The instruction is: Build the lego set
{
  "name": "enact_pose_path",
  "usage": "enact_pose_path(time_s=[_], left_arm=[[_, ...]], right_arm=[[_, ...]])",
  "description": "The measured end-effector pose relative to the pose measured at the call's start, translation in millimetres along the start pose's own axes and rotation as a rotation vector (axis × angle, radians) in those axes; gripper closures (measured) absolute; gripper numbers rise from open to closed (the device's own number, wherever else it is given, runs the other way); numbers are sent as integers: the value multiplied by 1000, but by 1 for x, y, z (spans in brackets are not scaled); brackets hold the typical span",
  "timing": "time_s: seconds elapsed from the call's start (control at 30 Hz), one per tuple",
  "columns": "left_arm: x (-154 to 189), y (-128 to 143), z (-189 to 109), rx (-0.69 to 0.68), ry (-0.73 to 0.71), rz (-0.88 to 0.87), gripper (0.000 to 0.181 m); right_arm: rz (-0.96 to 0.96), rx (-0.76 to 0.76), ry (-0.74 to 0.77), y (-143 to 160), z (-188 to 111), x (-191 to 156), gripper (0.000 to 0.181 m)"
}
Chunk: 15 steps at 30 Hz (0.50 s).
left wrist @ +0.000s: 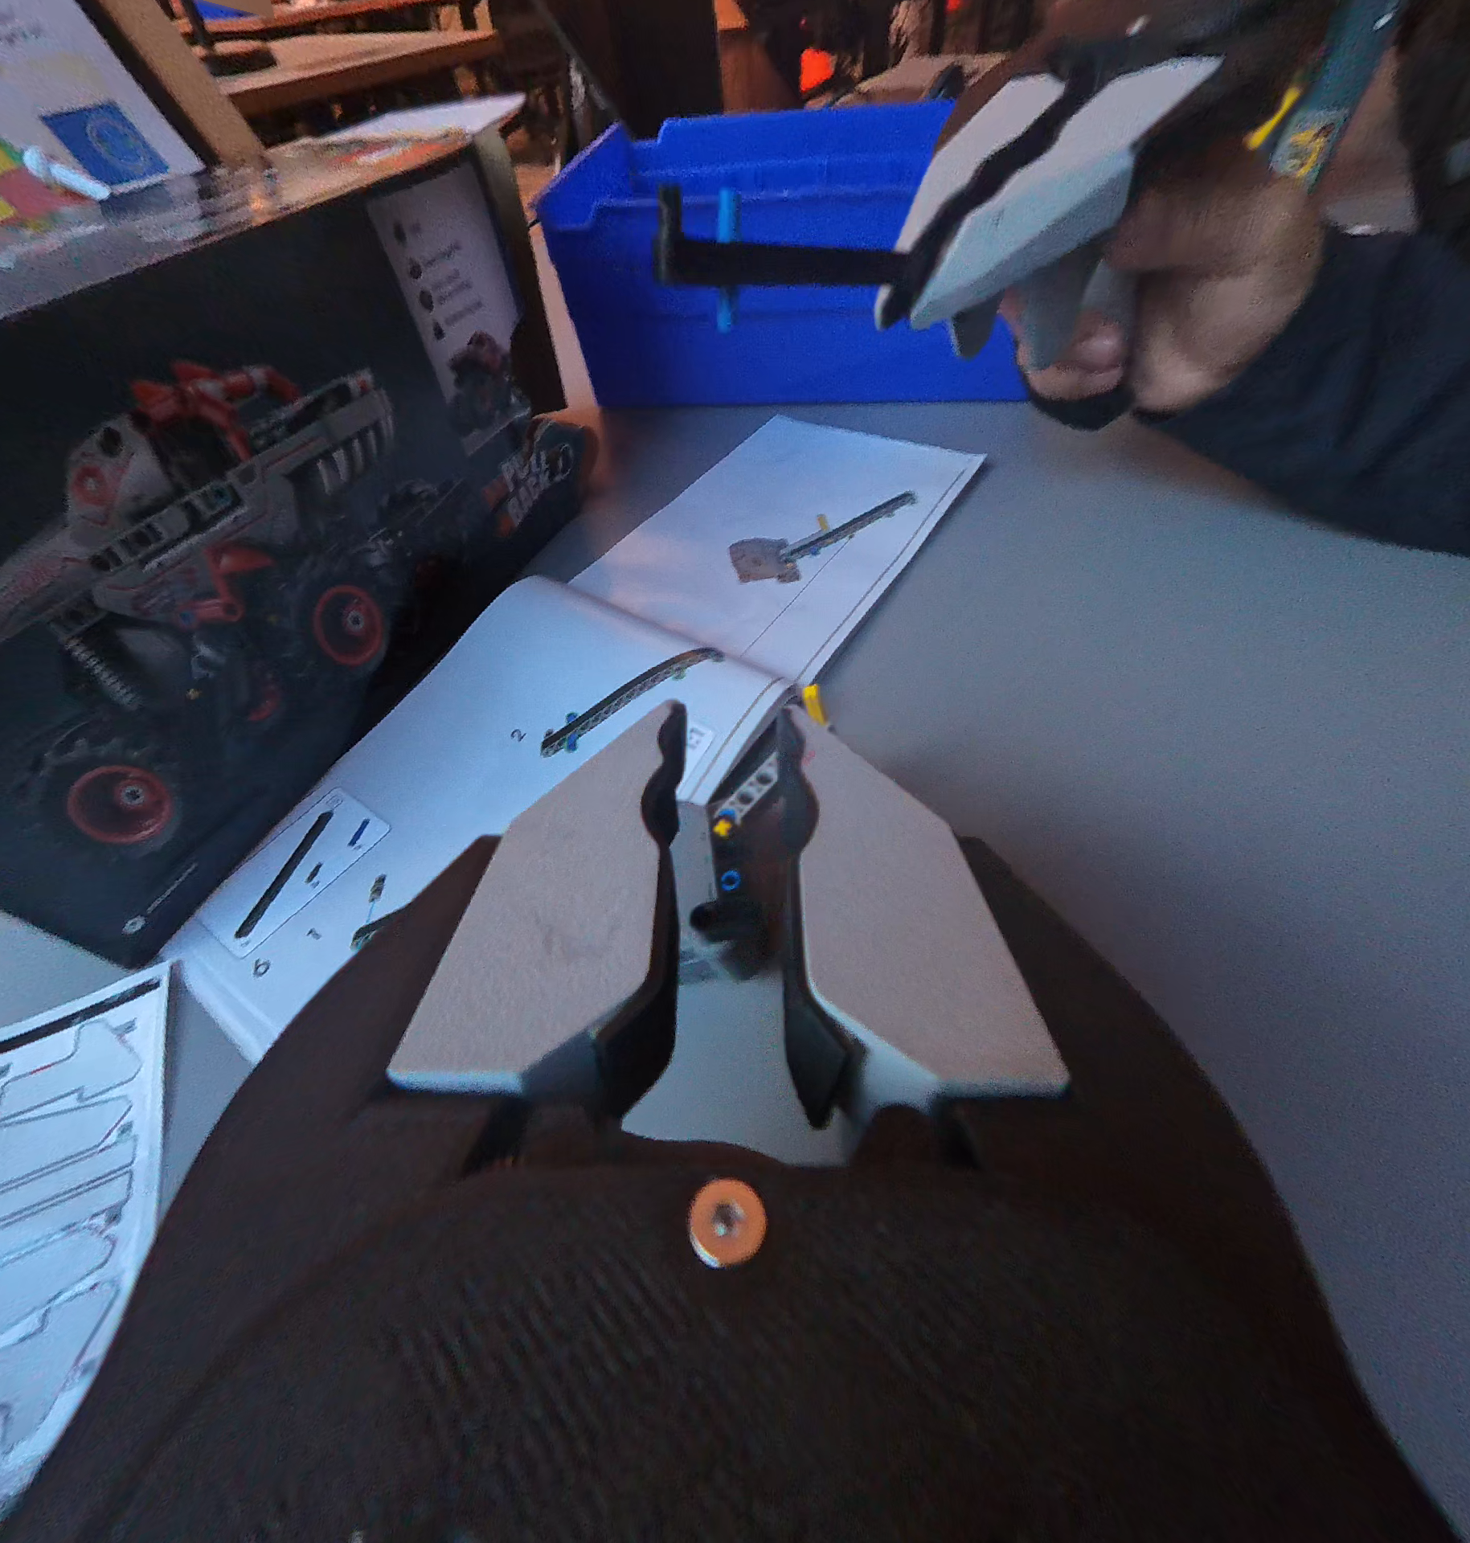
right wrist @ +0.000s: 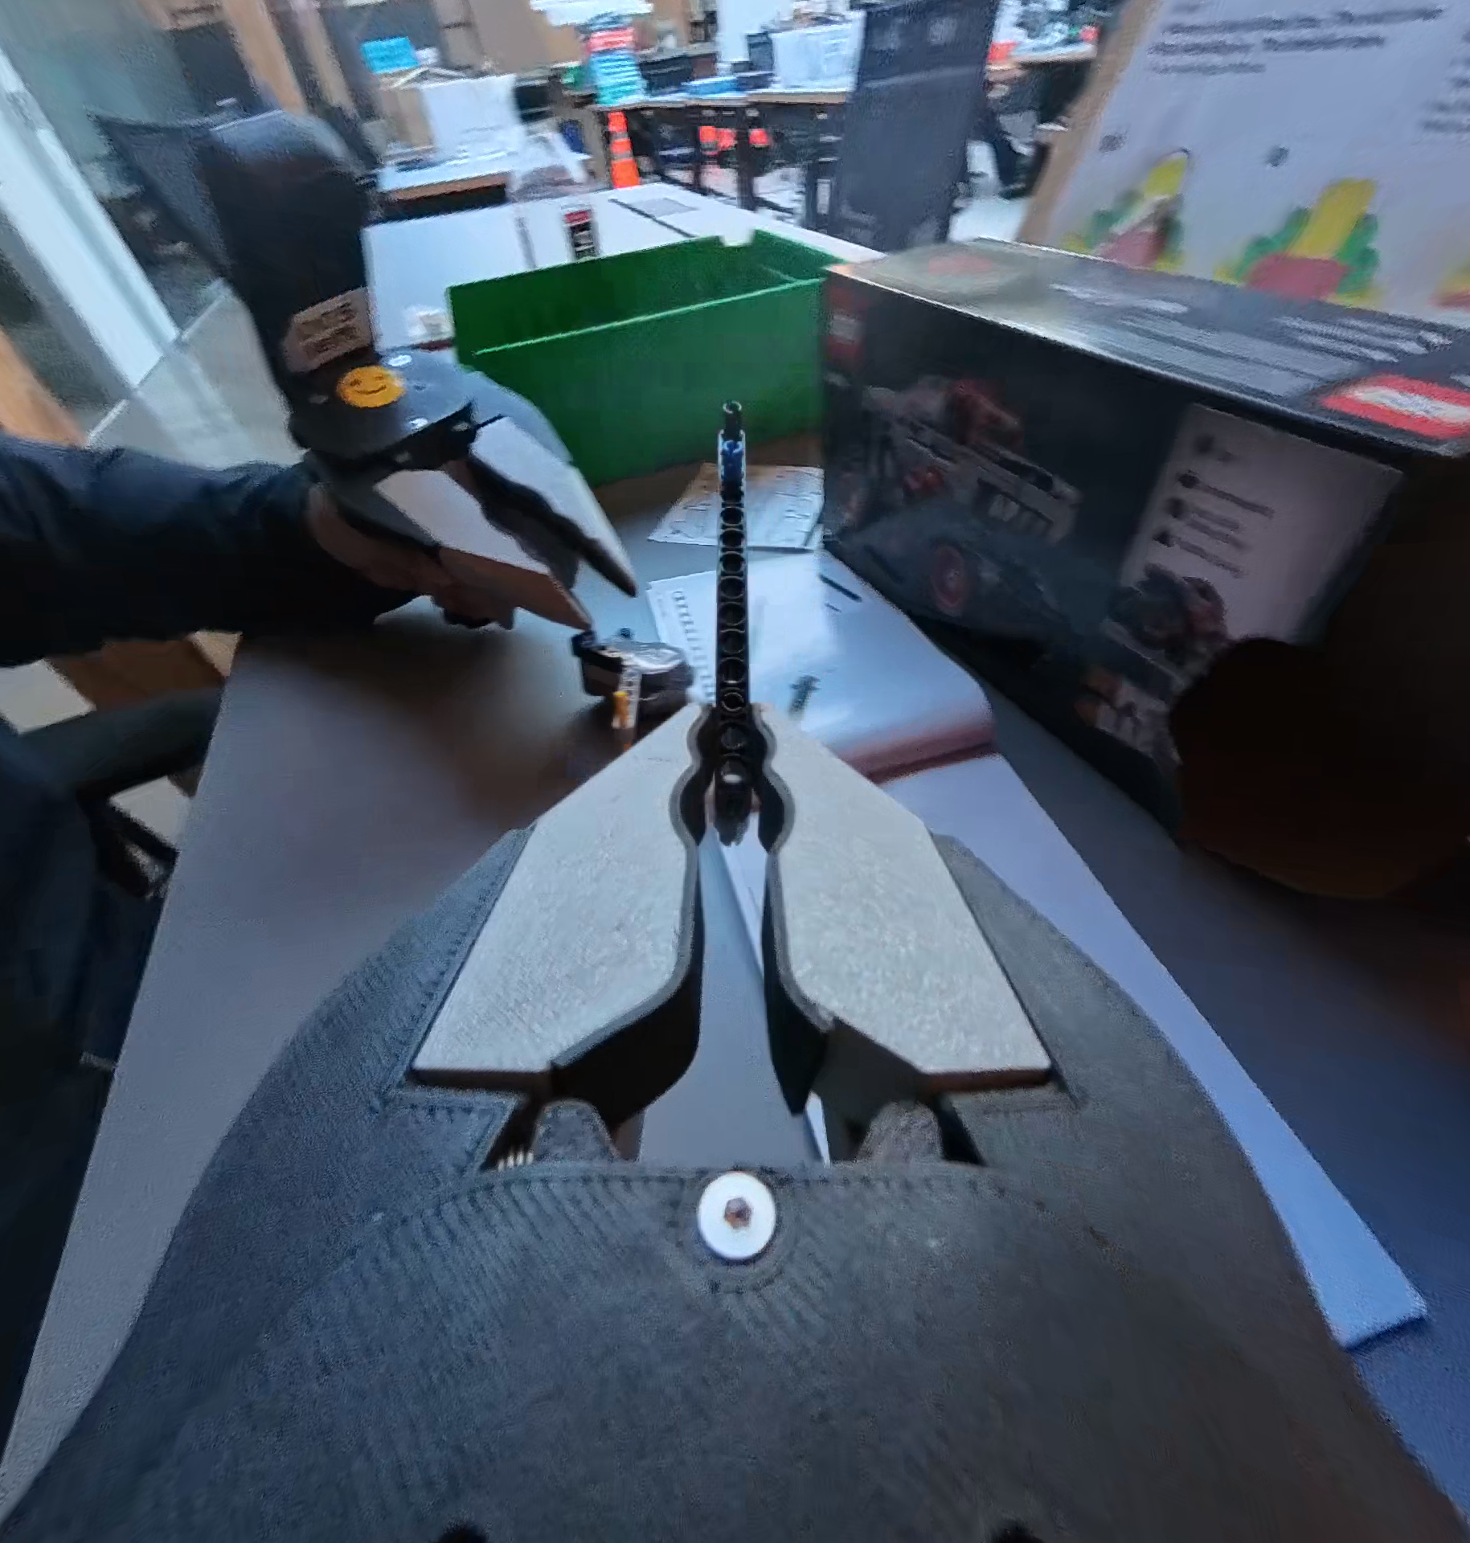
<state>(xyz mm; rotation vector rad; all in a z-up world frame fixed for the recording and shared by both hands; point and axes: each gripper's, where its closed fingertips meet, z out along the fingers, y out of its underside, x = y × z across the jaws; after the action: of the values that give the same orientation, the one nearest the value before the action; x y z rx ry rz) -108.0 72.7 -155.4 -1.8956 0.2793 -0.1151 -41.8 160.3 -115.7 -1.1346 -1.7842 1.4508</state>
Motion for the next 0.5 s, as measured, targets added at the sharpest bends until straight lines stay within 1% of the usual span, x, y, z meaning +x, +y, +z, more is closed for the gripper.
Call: enact_pose_path(time_s=[0.2, 0.33, 0.4, 0.5], left_arm=[[17, -15, -5, 78, 68, 37, 157], [31, -22, -9, 119, 122, 72, 157], [34, -23, -9, 122, 132, 94, 160], [34, -20, -8, 111, 118, 125, 173]], right_arm=[[-174, -67, -149, 9, 13, -43, 176], [-220, -132, -152, 21, 19, -47, 176], [-222, -144, -168, 24, 20, -49, 176], [-231, -161, -179, 28, 22, -52, 176]])
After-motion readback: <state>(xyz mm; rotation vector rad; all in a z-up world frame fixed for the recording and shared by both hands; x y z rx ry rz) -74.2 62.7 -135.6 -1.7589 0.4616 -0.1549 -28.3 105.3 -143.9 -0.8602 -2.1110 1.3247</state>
